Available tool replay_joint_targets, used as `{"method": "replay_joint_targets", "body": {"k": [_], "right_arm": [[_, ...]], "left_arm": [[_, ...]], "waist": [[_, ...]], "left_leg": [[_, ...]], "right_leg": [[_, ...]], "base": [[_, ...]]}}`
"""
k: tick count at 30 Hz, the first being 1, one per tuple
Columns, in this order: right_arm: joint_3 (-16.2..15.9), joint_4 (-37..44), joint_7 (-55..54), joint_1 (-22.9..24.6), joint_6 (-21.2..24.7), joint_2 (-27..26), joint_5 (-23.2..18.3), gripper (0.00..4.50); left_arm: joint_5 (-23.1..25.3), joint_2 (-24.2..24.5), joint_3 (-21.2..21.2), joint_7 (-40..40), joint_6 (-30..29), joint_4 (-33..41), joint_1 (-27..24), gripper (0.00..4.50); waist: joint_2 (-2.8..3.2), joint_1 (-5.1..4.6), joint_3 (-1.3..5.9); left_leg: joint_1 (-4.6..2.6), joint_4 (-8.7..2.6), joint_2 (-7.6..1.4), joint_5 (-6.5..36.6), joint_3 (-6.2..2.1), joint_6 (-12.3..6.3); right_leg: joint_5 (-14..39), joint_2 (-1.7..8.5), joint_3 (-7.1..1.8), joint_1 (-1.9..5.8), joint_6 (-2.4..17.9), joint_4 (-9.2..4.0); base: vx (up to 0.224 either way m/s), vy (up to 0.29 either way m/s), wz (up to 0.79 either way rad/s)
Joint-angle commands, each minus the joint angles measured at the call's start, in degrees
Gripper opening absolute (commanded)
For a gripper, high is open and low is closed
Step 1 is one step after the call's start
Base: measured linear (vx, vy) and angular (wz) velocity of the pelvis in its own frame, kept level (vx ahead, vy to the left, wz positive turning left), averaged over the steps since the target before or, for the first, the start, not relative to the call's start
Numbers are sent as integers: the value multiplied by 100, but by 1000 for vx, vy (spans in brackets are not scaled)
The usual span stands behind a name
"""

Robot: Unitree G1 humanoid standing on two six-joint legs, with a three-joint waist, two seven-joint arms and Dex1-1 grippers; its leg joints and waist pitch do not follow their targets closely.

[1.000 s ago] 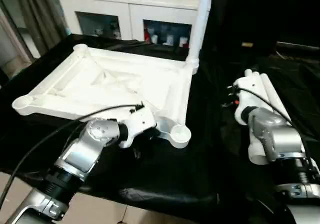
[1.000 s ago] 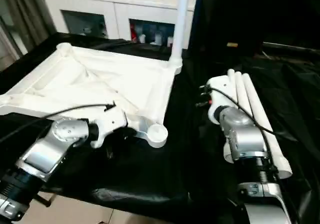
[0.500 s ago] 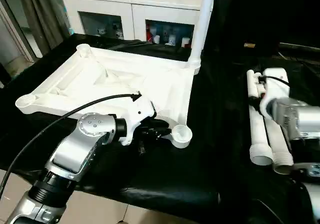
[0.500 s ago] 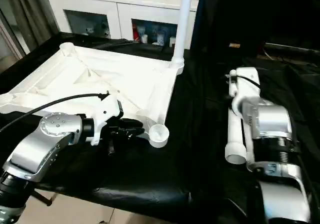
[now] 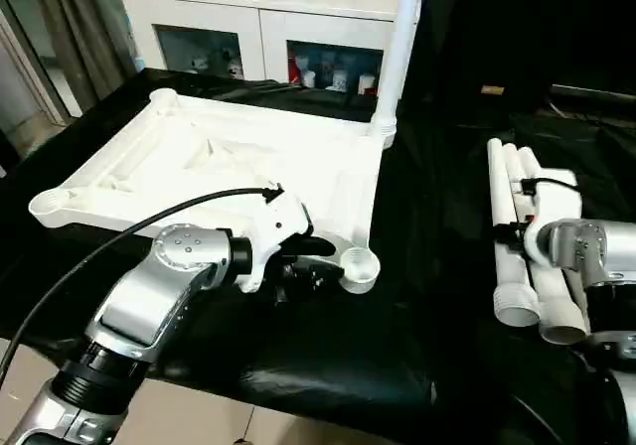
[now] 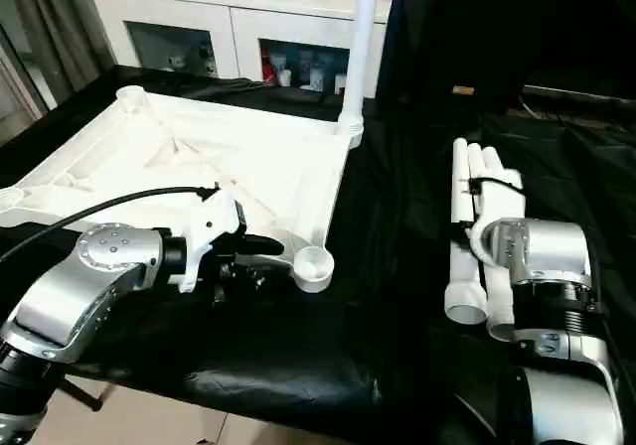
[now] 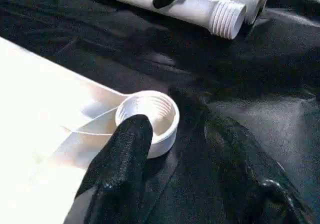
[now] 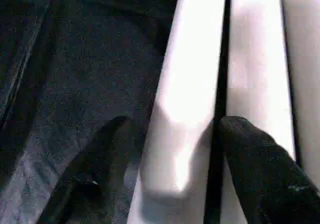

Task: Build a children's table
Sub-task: Pick table leg

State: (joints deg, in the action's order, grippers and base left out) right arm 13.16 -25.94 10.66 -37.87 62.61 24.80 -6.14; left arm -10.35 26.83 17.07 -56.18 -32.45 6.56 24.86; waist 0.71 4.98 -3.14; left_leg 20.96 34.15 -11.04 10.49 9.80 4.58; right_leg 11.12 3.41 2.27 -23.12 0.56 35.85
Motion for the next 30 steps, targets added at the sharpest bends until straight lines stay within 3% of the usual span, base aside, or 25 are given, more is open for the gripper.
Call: {"method": "replay_joint_targets", "body": {"k": [1,4,14,22,24,27,30], "right_arm": [[65,82,74,51,170,-31,-61,342],[-28,139,160,135,362,-59,-117,364],[-50,61,211,194,519,-133,-218,364],[17,44,164,201,528,-166,-209,286],[42,40,144,206,526,-179,-227,286],[64,39,129,218,528,-192,-239,247],[105,-13,77,260,476,-220,-228,223]], "left_arm": [[1,72,84,-23,-50,162,30,252],[12,82,106,-12,-52,171,39,269],[46,110,147,2,-19,165,69,336],[22,120,169,-3,-45,199,95,416],[13,129,169,-20,-44,196,98,416],[7,136,170,-25,-42,194,97,448],[1,152,162,-26,-44,202,89,450]], "waist": [[-45,-1,393],[-51,2,397],[-56,2,386],[-54,3,395],[-51,6,394],[-48,7,398],[-49,4,397]], "left_leg": [[-45,-343,-96,682,6,142],[-40,-341,-97,604,5,126],[-40,-347,-98,663,4,157],[-36,-342,-95,596,4,156],[-36,-342,-95,607,6,161],[-38,-340,-94,584,5,159],[-38,-342,-95,602,4,167]], "right_leg": [[674,321,-221,333,1116,-395],[582,320,-223,338,1122,-384],[843,333,-223,327,1048,-407],[694,327,-221,332,1077,-389],[708,329,-222,330,1076,-394],[708,330,-222,331,1070,-391],[701,328,-220,331,1076,-389]], "base": [[0,0,0],[0,0,0],[0,0,0],[0,0,0],[0,0,0],[0,0,0],[0,0,0]]}}
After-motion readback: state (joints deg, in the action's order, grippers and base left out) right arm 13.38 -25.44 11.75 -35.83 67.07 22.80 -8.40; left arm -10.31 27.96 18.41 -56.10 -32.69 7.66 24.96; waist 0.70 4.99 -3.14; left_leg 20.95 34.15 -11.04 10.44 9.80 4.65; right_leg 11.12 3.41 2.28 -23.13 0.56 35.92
